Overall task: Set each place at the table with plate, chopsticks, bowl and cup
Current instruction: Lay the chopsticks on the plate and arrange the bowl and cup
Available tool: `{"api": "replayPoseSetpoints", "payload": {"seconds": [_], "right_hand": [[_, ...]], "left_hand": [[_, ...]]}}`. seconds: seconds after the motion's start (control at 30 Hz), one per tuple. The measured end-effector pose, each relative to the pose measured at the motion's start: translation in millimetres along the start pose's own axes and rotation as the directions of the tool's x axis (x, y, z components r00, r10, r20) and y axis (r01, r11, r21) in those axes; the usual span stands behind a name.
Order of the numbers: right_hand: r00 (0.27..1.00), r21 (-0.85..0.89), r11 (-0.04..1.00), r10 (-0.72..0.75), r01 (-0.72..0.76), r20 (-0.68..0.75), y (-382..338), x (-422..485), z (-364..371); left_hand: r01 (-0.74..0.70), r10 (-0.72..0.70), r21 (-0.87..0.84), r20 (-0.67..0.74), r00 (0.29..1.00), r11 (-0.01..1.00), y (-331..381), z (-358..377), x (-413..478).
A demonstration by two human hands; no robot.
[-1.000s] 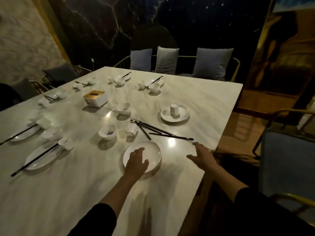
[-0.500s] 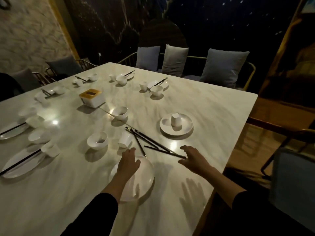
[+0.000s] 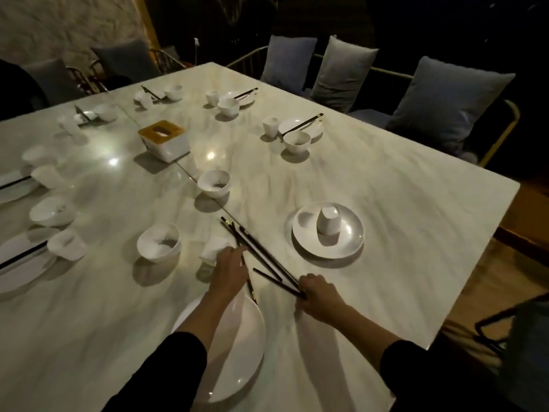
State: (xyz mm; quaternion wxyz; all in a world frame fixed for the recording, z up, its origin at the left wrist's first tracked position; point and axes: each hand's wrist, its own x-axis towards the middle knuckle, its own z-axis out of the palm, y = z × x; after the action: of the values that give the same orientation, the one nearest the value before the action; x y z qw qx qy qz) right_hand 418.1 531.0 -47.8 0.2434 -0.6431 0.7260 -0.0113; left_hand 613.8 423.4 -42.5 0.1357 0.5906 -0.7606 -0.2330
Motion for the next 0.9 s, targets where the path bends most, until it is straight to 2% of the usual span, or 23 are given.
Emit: {"api": "replayPoseSetpoints", "payload": {"seconds": [0.13, 0.23, 0.33, 0.43, 0.57, 0.67, 0.77, 0.9], "right_hand": [[0.996, -0.101, 0.992, -0.067, 0.073, 0.063, 4.9, 18.6, 9.5], [0.977, -0.042, 0.985, -0.163, 0.170, 0.137, 16.3, 36.0, 1.9], [0.939, 0.016, 0.965, -0.258, 0.262, 0.227, 32.8, 47.7, -16.5], [0.897, 0.009, 0.937, -0.338, 0.350, 0.284, 59.3, 58.1, -46.5], [0.859, -0.009, 0.901, -0.410, 0.433, 0.308, 103.3, 74.4, -93.2], [0.827, -0.003, 0.889, -0.425, 0.458, 0.369, 136.4, 88.7, -117.4], [0.809, 0.054, 0.886, -0.444, 0.460, 0.385, 167.4, 102.5, -134.4], [0.857, 0.237, 0.901, -0.423, 0.363, 0.293, 196.8, 117.7, -156.5]], "left_hand": [[0.049, -0.047, 0.041, -0.041, 0.998, 0.998, -1.8, 3.7, 11.4], [-0.028, 0.031, 0.100, -0.029, 0.999, 0.995, 9.5, 15.6, 24.6], [-0.083, 0.072, 0.171, 0.066, 0.995, 0.982, 30.7, 30.7, 38.3], [-0.094, 0.044, 0.238, 0.210, 0.977, 0.967, 54.9, 41.5, 47.3], [-0.111, -0.015, 0.442, 0.272, 0.962, 0.890, 79.6, 48.5, 59.0], [-0.110, -0.073, 0.548, 0.301, 0.951, 0.829, 88.8, 51.8, 65.5], [-0.192, -0.052, 0.638, 0.343, 0.938, 0.746, 90.9, 55.3, 67.6], [-0.253, -0.033, 0.683, 0.376, 0.926, 0.685, 93.8, 59.7, 73.7]]}}
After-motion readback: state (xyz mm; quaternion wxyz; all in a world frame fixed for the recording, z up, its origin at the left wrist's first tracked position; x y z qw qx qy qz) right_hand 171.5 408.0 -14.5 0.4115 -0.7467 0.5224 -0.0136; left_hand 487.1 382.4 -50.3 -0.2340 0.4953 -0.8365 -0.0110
